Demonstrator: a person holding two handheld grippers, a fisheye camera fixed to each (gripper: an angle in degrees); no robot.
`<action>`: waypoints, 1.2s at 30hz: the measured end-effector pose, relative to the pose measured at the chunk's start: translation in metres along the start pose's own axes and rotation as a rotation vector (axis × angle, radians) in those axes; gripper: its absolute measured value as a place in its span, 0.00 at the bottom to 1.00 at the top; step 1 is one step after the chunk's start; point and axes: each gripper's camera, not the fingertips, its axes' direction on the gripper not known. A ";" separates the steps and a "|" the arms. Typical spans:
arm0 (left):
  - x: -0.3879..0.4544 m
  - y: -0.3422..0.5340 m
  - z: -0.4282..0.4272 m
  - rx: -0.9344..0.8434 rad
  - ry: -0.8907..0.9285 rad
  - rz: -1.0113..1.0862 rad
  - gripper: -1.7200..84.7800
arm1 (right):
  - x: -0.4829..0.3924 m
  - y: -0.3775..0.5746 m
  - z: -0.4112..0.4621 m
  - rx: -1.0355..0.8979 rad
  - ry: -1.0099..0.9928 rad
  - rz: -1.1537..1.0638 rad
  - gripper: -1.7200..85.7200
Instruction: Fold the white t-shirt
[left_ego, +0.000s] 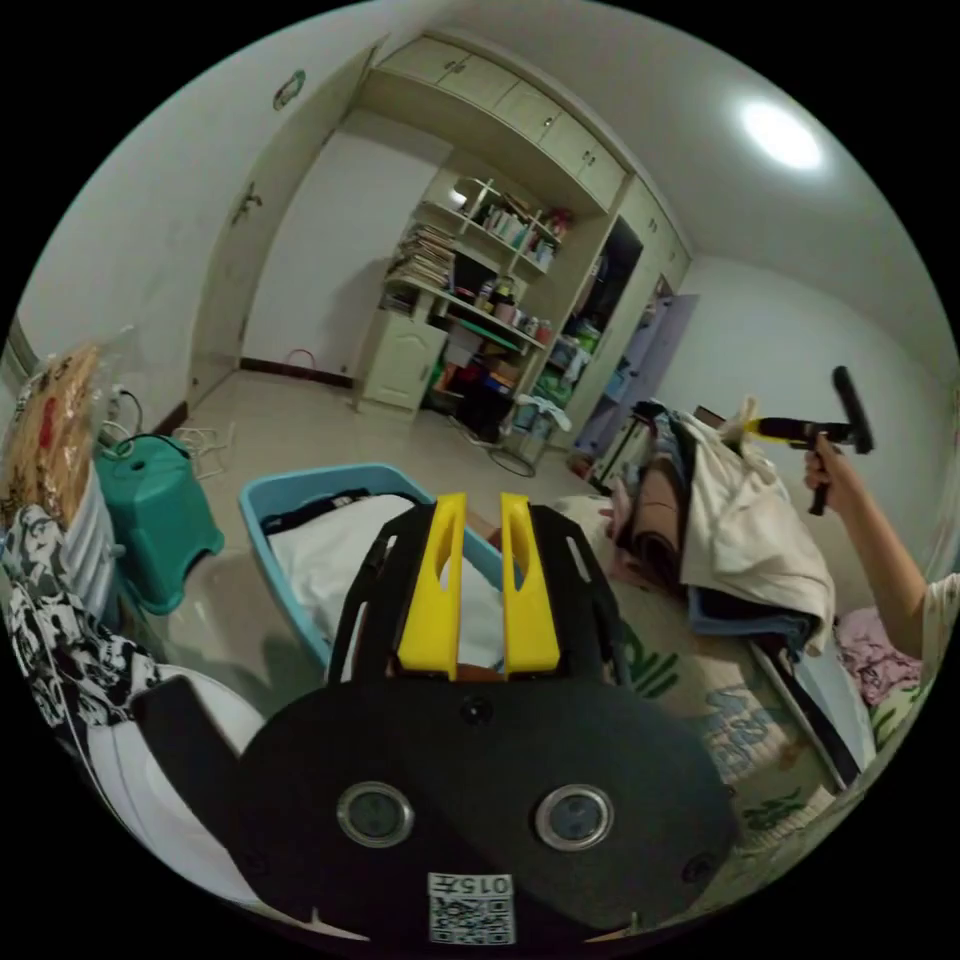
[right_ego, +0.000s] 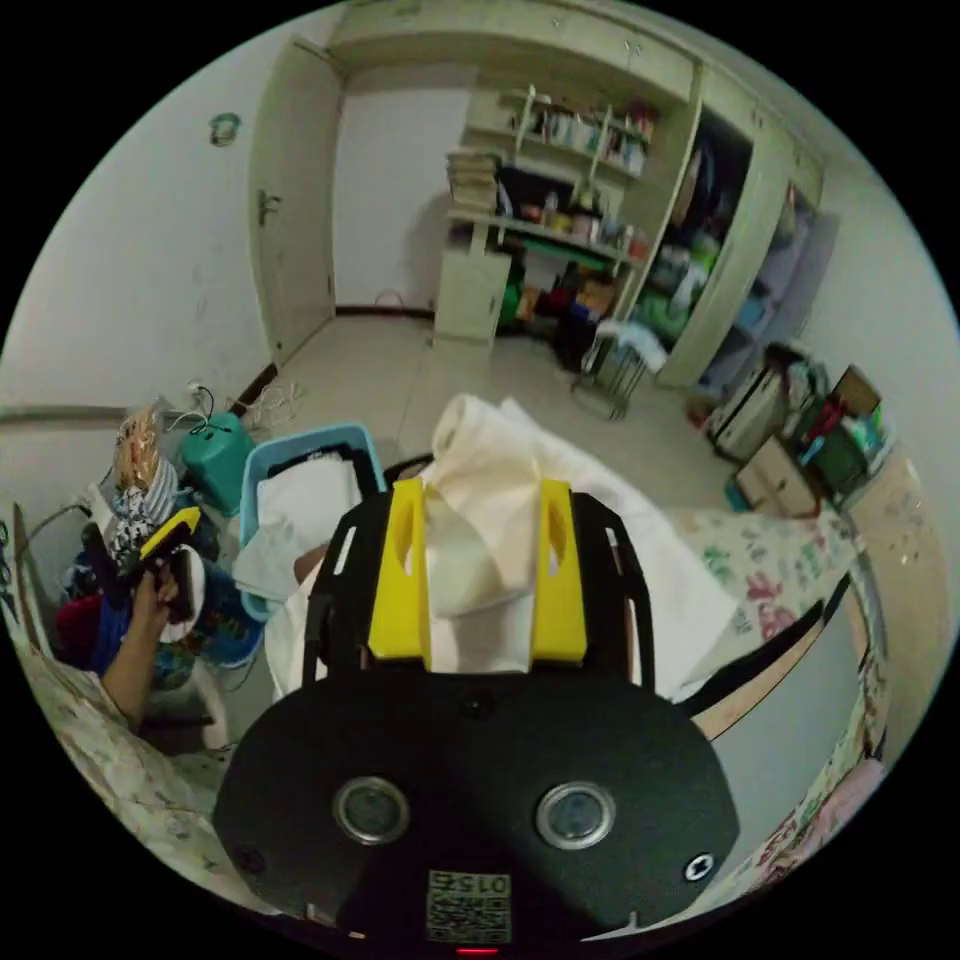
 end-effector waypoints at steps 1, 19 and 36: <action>0.010 0.003 0.008 -0.012 0.039 0.009 0.09 | 0.018 -0.012 0.013 -0.060 -0.019 0.053 0.13; 0.153 0.027 0.107 -0.099 0.393 0.234 0.10 | 0.278 0.128 -0.358 0.507 -0.195 0.707 0.04; 0.344 -0.112 0.346 -0.196 0.490 0.431 0.18 | 0.368 -0.056 -0.473 0.575 -0.359 0.877 0.03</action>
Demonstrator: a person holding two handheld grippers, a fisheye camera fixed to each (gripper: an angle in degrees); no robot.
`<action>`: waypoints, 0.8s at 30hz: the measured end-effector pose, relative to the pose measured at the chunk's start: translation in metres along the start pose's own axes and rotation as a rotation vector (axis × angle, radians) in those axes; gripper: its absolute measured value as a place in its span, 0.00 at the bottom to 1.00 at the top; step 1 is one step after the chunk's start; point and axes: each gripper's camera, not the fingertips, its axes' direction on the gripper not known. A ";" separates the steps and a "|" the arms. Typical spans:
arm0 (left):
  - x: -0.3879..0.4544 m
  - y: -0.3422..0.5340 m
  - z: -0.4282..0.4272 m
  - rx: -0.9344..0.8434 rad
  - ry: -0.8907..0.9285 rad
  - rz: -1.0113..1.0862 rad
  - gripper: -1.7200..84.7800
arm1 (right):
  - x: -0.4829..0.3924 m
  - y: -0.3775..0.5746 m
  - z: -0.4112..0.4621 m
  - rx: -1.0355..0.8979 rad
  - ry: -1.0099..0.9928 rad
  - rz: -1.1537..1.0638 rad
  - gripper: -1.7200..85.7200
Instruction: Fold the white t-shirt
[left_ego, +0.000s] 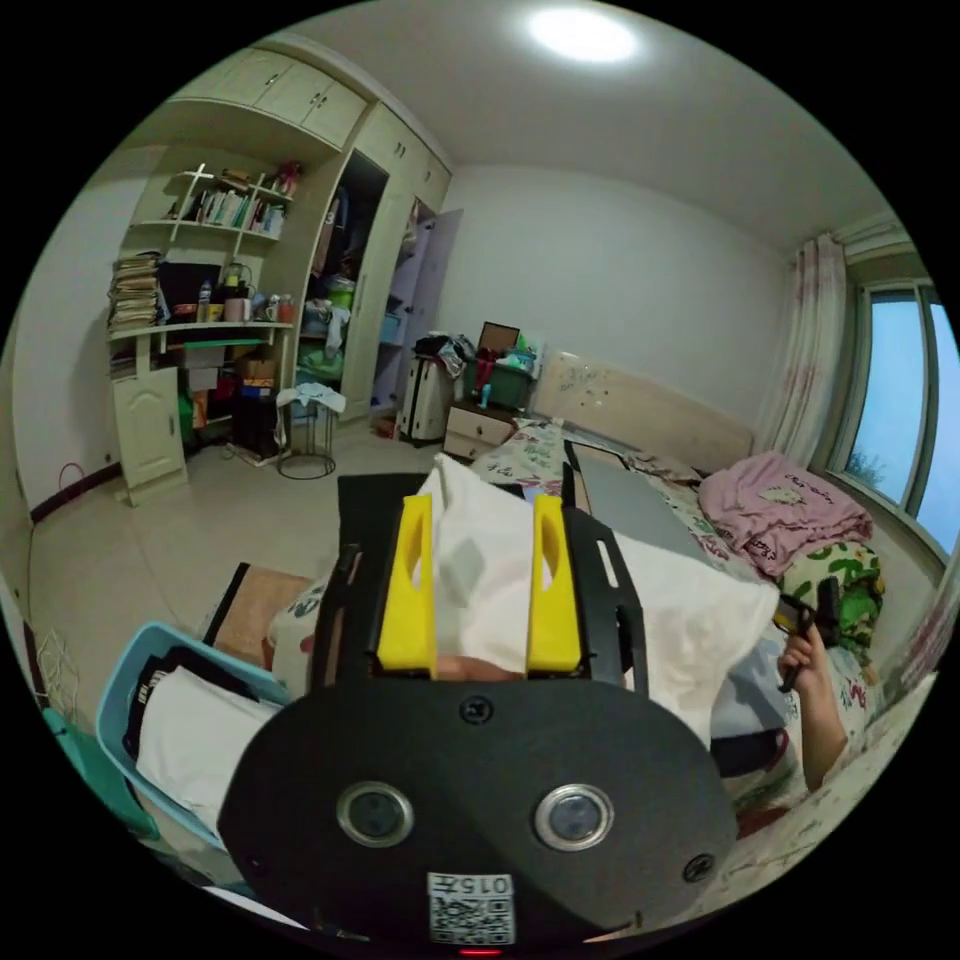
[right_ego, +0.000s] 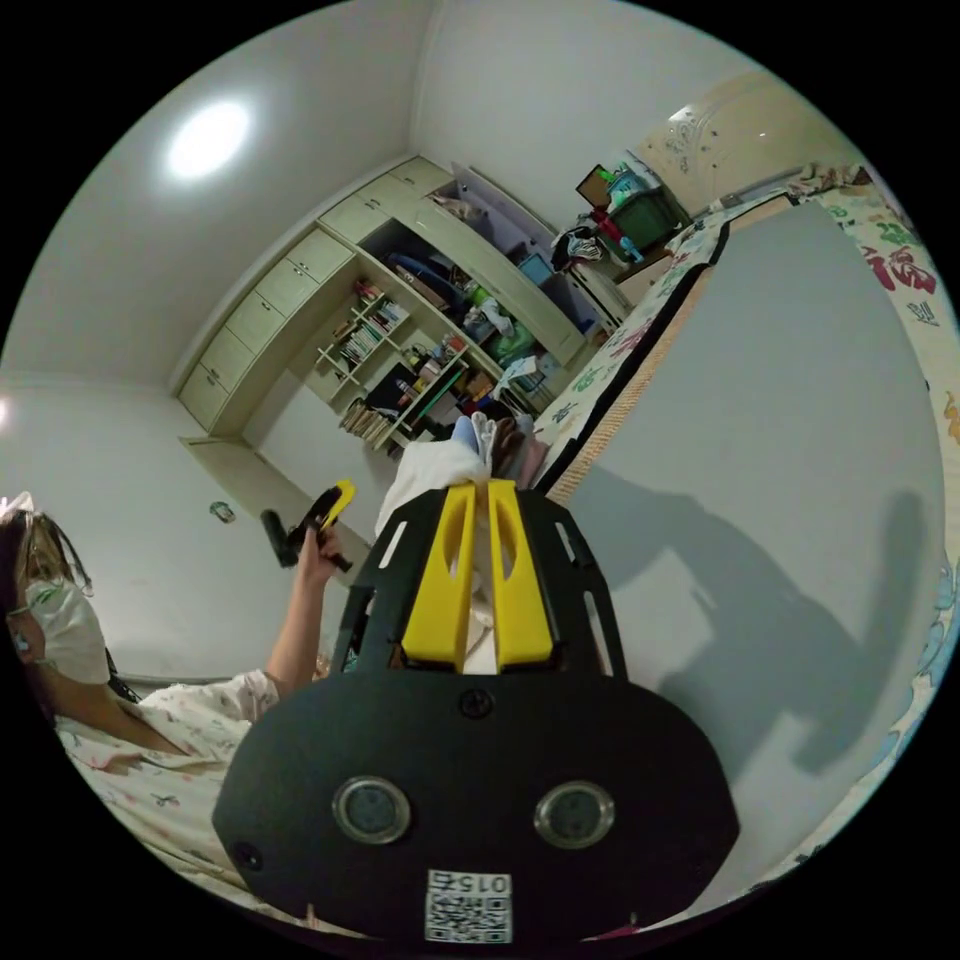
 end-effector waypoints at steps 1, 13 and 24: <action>-0.004 -0.021 0.030 -0.026 -0.020 0.003 0.18 | -0.014 -0.010 0.006 0.002 0.003 0.000 0.03; -0.072 -0.057 0.238 -0.340 -0.116 -0.130 0.11 | -0.133 -0.096 0.131 0.099 0.116 -0.023 0.17; -0.089 -0.045 0.232 -0.323 -0.145 -0.028 0.06 | -0.210 -0.219 0.429 -0.429 0.438 -0.013 0.17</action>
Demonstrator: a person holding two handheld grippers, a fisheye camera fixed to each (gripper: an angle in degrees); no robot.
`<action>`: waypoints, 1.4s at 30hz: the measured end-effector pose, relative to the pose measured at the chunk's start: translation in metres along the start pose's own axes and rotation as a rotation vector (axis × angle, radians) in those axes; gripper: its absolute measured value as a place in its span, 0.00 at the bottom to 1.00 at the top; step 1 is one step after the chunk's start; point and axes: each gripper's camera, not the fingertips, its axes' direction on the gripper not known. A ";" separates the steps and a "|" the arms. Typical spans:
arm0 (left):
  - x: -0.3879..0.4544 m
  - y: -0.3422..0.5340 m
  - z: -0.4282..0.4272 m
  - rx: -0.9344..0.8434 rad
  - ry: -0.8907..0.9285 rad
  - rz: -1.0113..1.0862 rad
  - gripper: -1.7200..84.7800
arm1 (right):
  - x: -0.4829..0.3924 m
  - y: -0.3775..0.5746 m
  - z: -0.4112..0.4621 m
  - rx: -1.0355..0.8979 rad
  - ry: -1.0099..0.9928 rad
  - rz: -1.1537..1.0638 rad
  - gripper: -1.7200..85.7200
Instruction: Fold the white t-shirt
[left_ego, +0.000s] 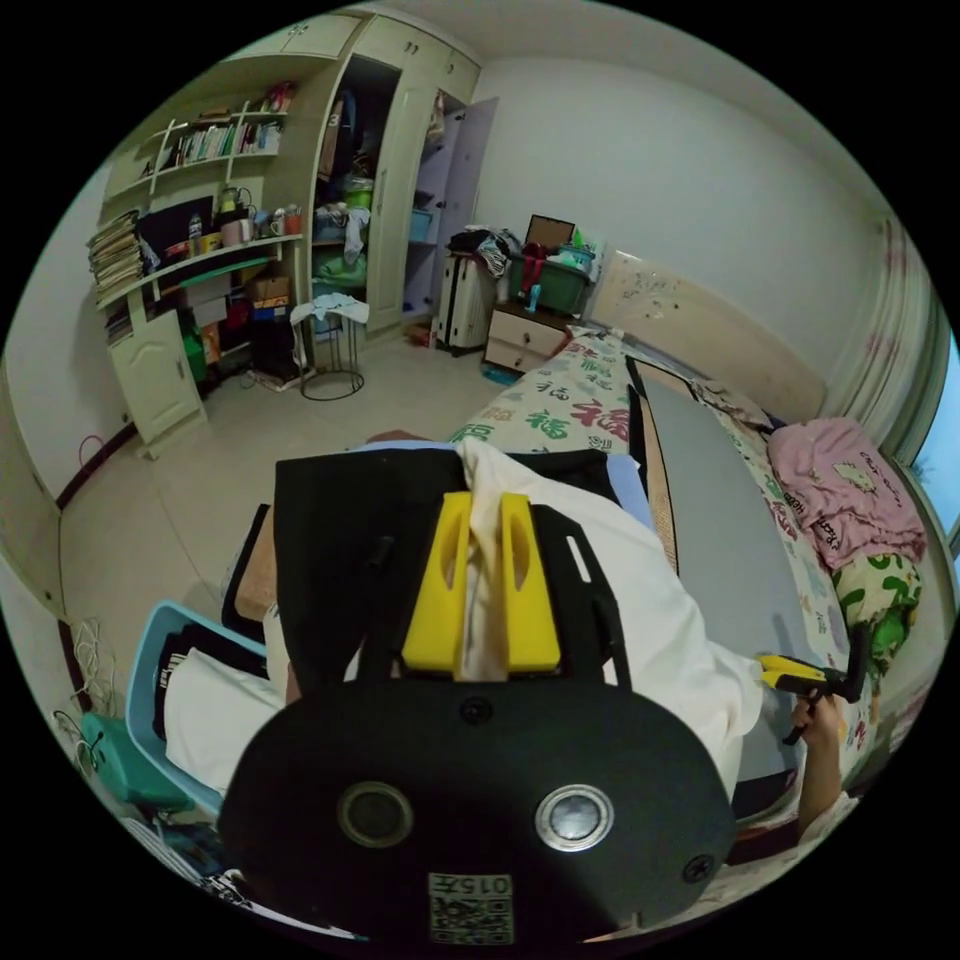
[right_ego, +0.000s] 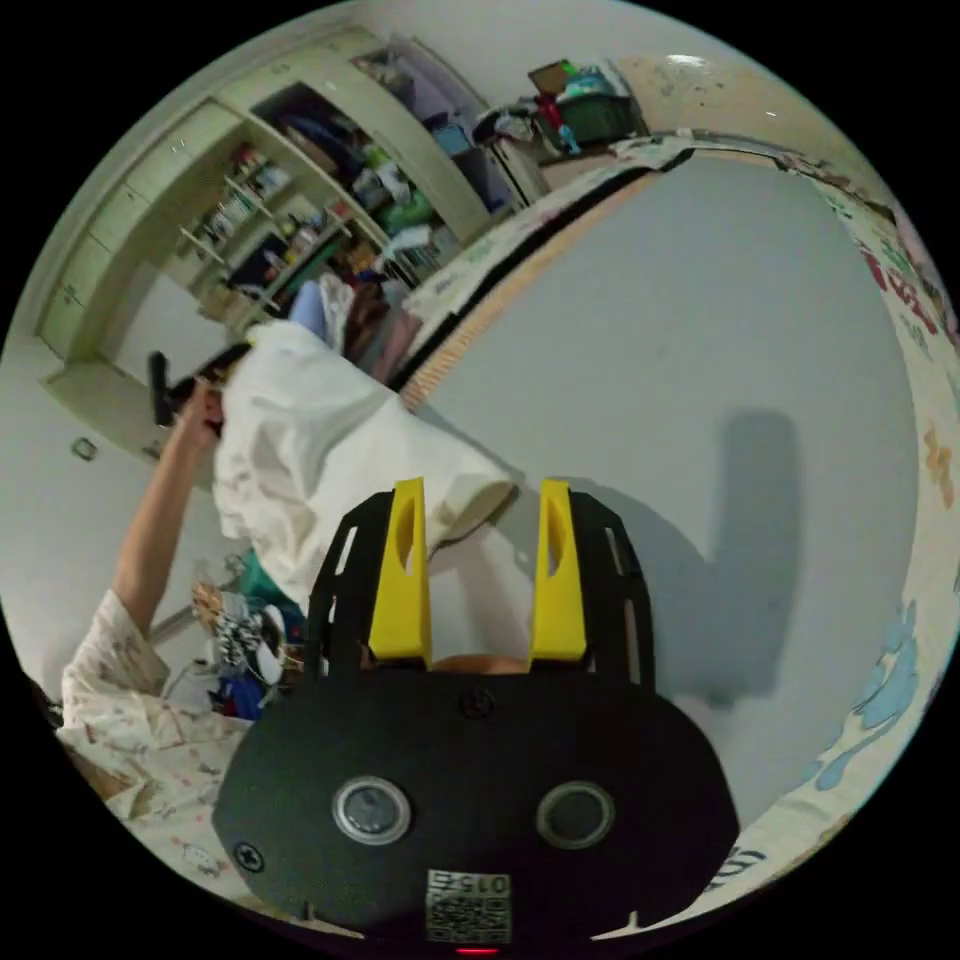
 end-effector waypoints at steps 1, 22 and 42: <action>-0.001 0.000 -0.002 0.000 -0.007 0.005 0.06 | -0.024 -0.019 0.013 -0.022 0.047 -0.030 0.15; 0.031 0.119 -0.368 0.685 0.309 0.281 0.03 | -0.350 0.063 -0.295 0.841 0.137 -0.325 0.02; 0.188 0.088 -0.216 0.404 0.564 0.366 0.03 | -0.312 0.006 -0.245 0.737 0.474 -0.056 0.02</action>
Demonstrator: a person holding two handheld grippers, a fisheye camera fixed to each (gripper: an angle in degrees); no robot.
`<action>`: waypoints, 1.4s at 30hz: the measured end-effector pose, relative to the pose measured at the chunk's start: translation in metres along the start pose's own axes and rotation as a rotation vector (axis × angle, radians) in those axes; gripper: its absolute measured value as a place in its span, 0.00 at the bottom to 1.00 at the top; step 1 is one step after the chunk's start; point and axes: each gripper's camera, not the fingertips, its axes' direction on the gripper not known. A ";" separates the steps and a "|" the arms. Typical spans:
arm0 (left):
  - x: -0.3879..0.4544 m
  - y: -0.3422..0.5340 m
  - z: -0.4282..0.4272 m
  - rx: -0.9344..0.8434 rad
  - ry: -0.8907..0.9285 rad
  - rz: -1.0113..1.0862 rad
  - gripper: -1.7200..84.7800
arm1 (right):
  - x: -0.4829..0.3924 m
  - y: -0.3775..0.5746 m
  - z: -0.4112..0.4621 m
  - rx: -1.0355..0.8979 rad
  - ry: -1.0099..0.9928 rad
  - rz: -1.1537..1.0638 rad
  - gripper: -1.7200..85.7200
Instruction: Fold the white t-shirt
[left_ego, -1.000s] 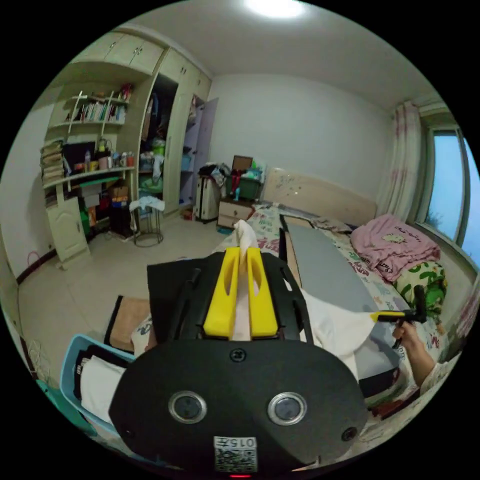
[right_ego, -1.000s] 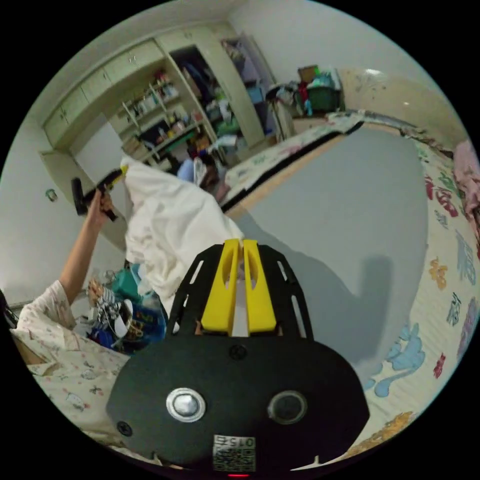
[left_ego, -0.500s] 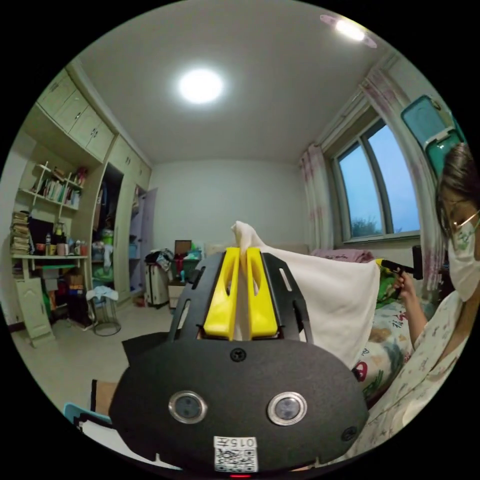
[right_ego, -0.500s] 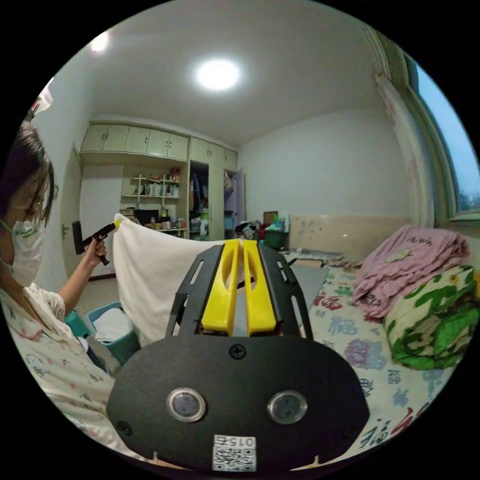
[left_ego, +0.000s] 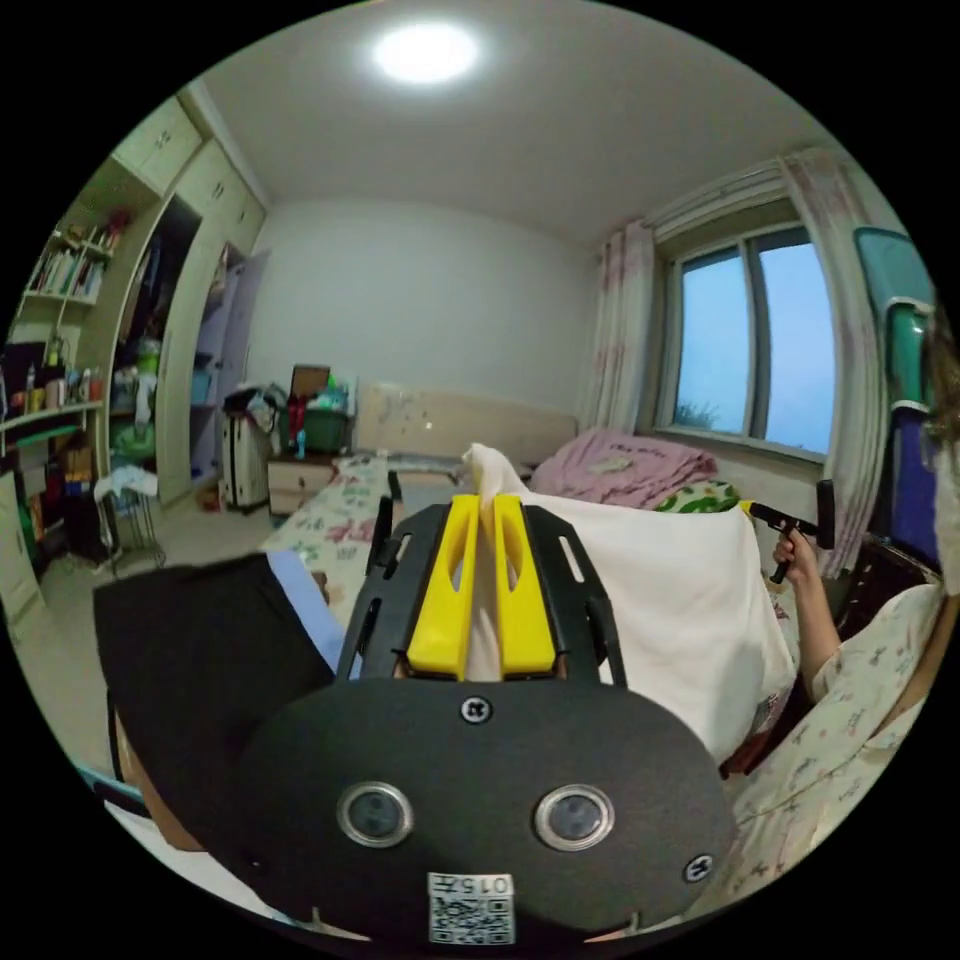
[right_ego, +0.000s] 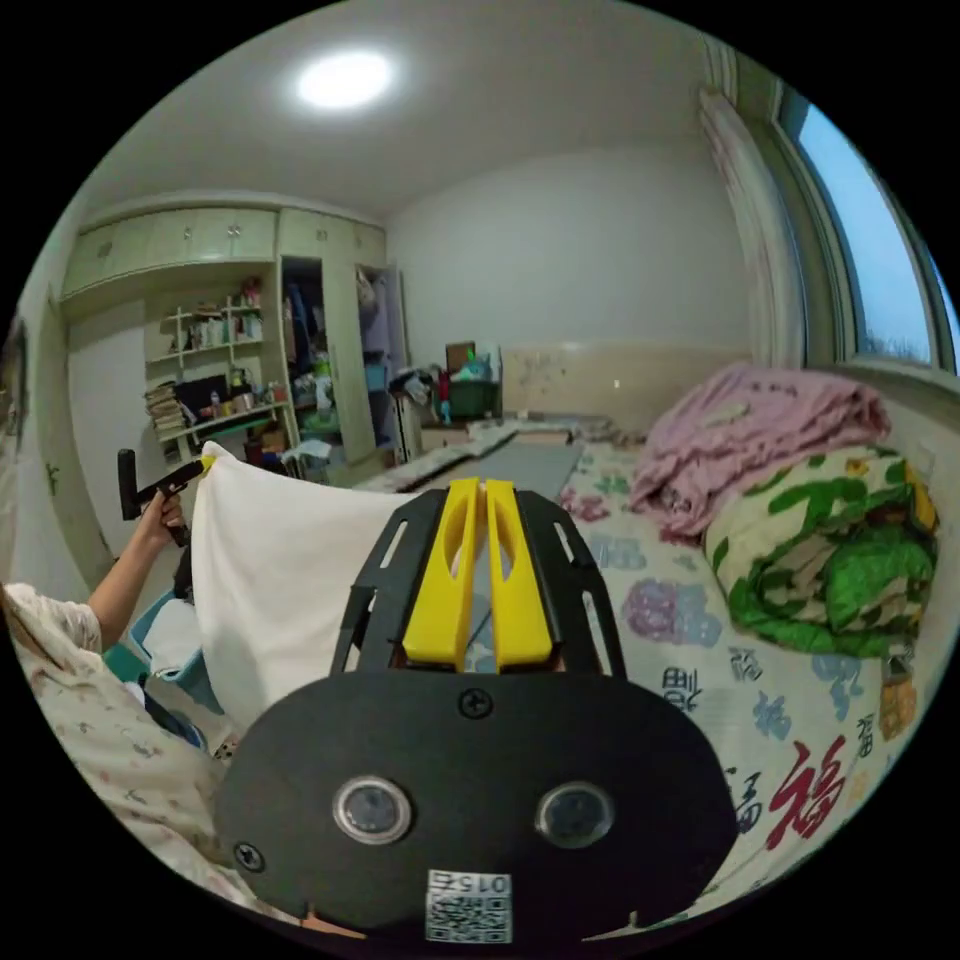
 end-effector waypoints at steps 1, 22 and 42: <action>-0.012 0.011 0.045 -0.068 -0.025 -0.028 0.03 | 0.014 0.006 0.050 -0.070 0.011 0.046 0.02; 0.053 -0.010 0.325 -0.315 -0.123 -0.055 0.10 | 0.059 0.107 0.254 -0.259 -0.124 -0.231 0.08; 0.294 0.080 0.372 -0.967 0.404 0.745 0.07 | 0.010 0.346 0.170 -0.705 -0.452 -0.810 0.03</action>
